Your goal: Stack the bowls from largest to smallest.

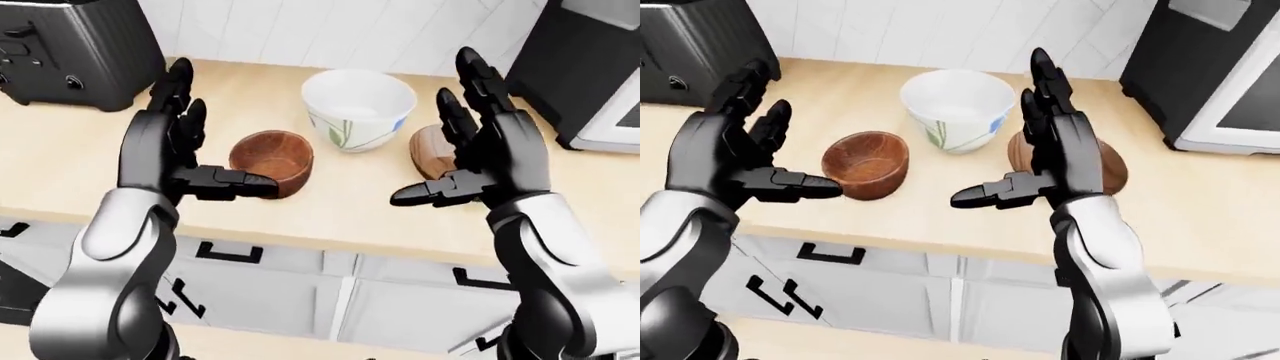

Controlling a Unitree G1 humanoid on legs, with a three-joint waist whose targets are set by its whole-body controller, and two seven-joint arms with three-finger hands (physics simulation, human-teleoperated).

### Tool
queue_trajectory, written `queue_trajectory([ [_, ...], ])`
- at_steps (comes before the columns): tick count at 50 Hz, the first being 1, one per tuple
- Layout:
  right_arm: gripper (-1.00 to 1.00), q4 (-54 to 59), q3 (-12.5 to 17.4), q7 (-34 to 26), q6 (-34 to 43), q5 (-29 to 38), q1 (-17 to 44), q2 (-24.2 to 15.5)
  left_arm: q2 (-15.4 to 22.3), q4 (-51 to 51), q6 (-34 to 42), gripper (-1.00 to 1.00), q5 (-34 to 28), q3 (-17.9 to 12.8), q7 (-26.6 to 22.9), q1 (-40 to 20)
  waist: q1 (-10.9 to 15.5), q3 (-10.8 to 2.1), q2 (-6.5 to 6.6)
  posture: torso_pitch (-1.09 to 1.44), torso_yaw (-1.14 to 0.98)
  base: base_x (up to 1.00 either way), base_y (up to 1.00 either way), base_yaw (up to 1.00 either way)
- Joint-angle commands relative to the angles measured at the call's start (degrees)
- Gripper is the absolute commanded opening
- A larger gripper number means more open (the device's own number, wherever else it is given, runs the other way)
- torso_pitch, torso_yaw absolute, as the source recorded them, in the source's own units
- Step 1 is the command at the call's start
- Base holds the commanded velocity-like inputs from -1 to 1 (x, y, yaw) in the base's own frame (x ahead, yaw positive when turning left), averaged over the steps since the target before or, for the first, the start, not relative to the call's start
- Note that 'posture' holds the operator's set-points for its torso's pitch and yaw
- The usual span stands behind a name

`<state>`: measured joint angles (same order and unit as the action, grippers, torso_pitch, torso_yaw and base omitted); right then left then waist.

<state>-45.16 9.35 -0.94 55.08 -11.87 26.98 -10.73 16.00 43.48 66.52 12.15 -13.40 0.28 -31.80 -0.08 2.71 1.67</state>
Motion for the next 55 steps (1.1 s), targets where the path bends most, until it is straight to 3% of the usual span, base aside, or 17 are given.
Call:
queue_trajectory([
  [1,1.0,-2.1,1.7,0.9,-1.5,0.0,0.9,-0.7,0.2,1.9,-1.7,1.0,0.5,0.3,-0.3,-2.4,-0.9,-1.36,1.14,0.0,0.0,0.0,0.0,-1.0],
  [7,1.0,-2.4,2.2,1.4,-2.1,-1.4,0.4,-1.1,0.1,1.4,-2.2,1.0,0.2,0.8,-0.4,-2.6,0.2,-1.31,0.22,0.0,0.0,0.0,0.0,-0.96],
  [12,1.0,-1.5,1.2,1.3,-2.6,-1.1,0.6,-1.6,0.4,2.5,-0.1,1.0,0.5,0.4,-0.6,-4.0,0.9,-1.37,-3.29,0.0,0.0,0.0,0.0,0.0],
  [13,1.0,-1.4,1.1,1.2,-2.6,-1.0,0.7,-1.6,0.5,2.4,-0.1,1.0,0.6,0.0,-0.7,-3.9,0.9,-2.8,-4.62,0.0,0.0,0.25,0.0,0.0],
  [14,1.0,-1.5,0.9,1.2,-2.4,-0.8,0.8,-1.6,0.7,2.2,-0.5,1.0,0.7,-0.3,-0.9,-3.7,0.5,-0.7,-2.26,0.0,0.0,0.39,0.0,0.0],
  [16,1.0,-2.2,0.9,1.3,-1.5,-0.7,1.2,-1.5,1.0,2.7,0.1,1.0,1.2,-1.0,-0.8,-3.7,0.5,0.6,-3.24,0.0,0.0,0.43,0.0,0.0],
  [19,1.0,-3.6,1.1,1.5,0.4,-1.1,2.1,-1.4,1.7,3.7,2.1,1.0,2.2,-2.0,-0.6,-4.9,0.2,0.19,-2.89,0.0,0.0,0.44,0.0,0.0],
  [23,1.0,-3.1,0.7,1.4,-0.1,-1.0,2.4,-1.5,2.1,4.1,2.8,1.0,3.4,-2.6,0.2,-5.4,-0.1,0.81,-0.88,0.0,0.0,0.43,0.0,0.0],
  [25,1.0,-2.9,0.8,1.2,-0.4,-0.9,2.5,-1.5,2.1,3.6,2.1,1.0,3.5,-2.4,0.3,-5.2,-0.6,0.55,1.09,0.0,0.0,0.43,0.0,0.0],
  [27,1.0,-3.1,1.1,1.2,-0.9,-1.2,2.4,-1.3,2.3,3.5,1.6,1.0,3.8,-2.5,0.5,-4.8,-0.3,-0.8,5.47,0.0,0.0,0.34,0.0,0.0],
  [28,1.0,-3.2,1.4,1.4,-0.9,-1.4,2.6,-1.2,2.4,3.7,1.8,1.0,4.1,-2.6,0.7,-4.8,0.1,1.18,2.68,0.0,0.0,0.0,0.0,0.0],
  [29,1.0,-3.3,1.4,1.4,-1.0,-1.6,2.5,-1.3,2.4,3.7,1.8,1.0,4.3,-2.7,0.8,-4.7,-0.7,-0.16,2.99,0.0,0.0,0.0,0.0,0.0],
  [31,1.0,-2.8,1.7,1.4,-1.7,-1.7,2.4,-1.6,2.6,3.6,1.7,1.0,4.6,-2.6,1.0,-4.8,-0.7,-0.52,1.57,0.0,0.0,0.0,0.0,0.0],
  [34,1.0,-3.4,2.2,1.3,-1.8,-2.0,1.9,-2.0,2.8,3.9,2.2,1.0,5.1,-2.8,1.3,-5.1,-0.1,-0.29,-2.35,0.0,0.0,0.0,0.0,0.0],
  [38,1.0,-5.5,3.2,1.5,0.7,-3.2,2.6,-3.1,3.1,4.7,2.8,1.0,5.9,-3.1,1.6,-5.1,0.0,-1.34,-1.63,0.0,0.0,0.0,0.0,0.0],
  [48,1.0,-9.9,4.6,0.0,5.7,-3.1,3.1,-6.6,5.2,11.8,11.2,1.0,9.5,-7.1,1.6,-6.5,-0.3,-1.22,-1.09,0.0,0.0,0.0,0.0,0.0],
  [55,1.0,-11.8,-0.6,-5.0,4.2,11.8,0.3,-12.9,6.3,14.7,14.0,1.0,11.0,-9.3,0.5,-6.5,-0.1,-0.64,-1.32,0.0,0.0,0.0,0.0,0.0],
])
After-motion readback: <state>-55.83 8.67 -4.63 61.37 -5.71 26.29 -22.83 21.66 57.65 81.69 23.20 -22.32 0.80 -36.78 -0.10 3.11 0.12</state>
